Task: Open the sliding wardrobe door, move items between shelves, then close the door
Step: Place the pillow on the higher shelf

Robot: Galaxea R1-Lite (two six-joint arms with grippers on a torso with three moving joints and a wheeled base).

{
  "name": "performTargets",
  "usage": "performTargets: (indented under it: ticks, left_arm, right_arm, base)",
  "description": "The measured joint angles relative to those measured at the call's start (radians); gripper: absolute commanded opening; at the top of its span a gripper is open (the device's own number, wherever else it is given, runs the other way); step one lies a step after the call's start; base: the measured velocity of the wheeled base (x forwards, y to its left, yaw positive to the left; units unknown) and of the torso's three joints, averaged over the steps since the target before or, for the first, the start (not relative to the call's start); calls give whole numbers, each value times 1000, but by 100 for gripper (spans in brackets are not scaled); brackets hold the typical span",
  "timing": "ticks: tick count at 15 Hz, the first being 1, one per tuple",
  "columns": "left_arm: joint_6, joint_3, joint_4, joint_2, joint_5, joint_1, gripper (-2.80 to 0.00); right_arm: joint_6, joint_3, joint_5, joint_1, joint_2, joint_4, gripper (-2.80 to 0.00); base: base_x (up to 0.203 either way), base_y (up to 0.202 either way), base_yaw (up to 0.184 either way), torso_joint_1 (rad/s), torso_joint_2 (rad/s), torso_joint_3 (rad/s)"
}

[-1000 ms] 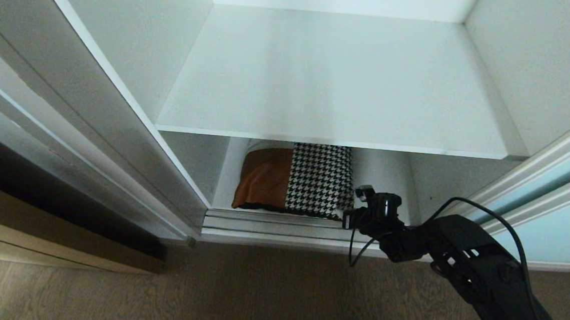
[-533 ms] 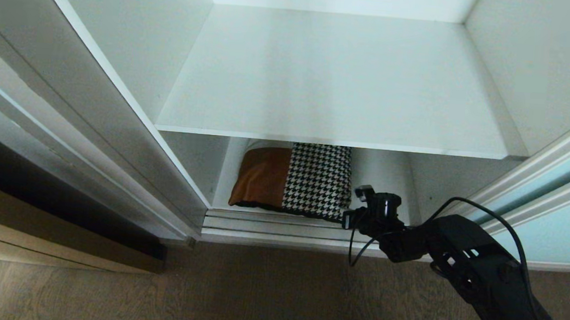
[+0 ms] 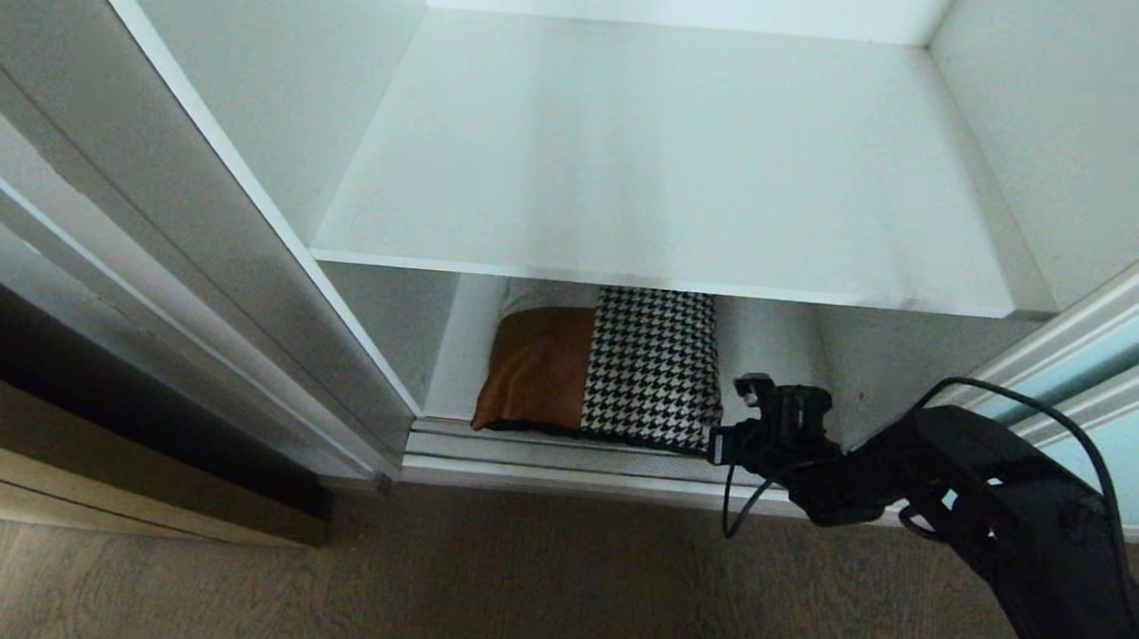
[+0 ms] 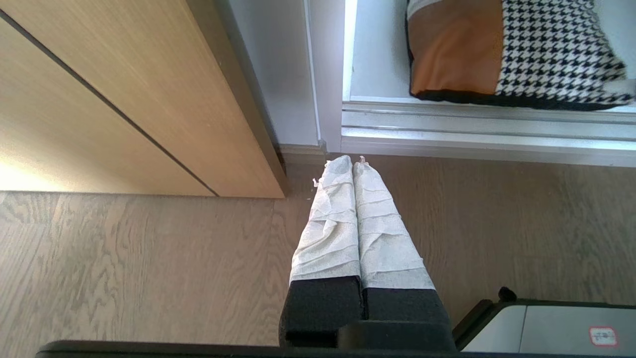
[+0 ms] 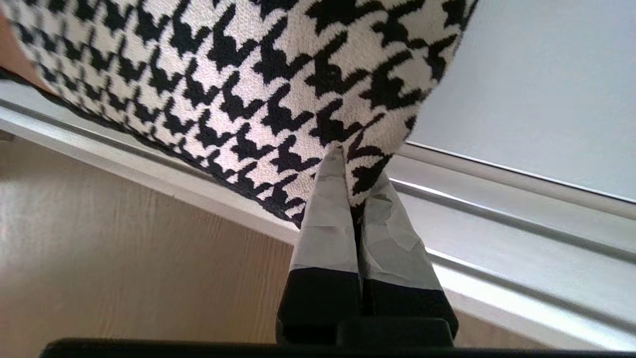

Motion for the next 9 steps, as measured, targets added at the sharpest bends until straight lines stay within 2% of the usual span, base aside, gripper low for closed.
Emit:
performTargets:
  ticks: [9]
  left_arm:
    - [0, 0, 0, 0, 0, 0, -280]
  right_arm:
    - [-1, 428, -3, -38, -214, -174, -280]
  base:
    - [0, 0, 0, 0, 0, 0]
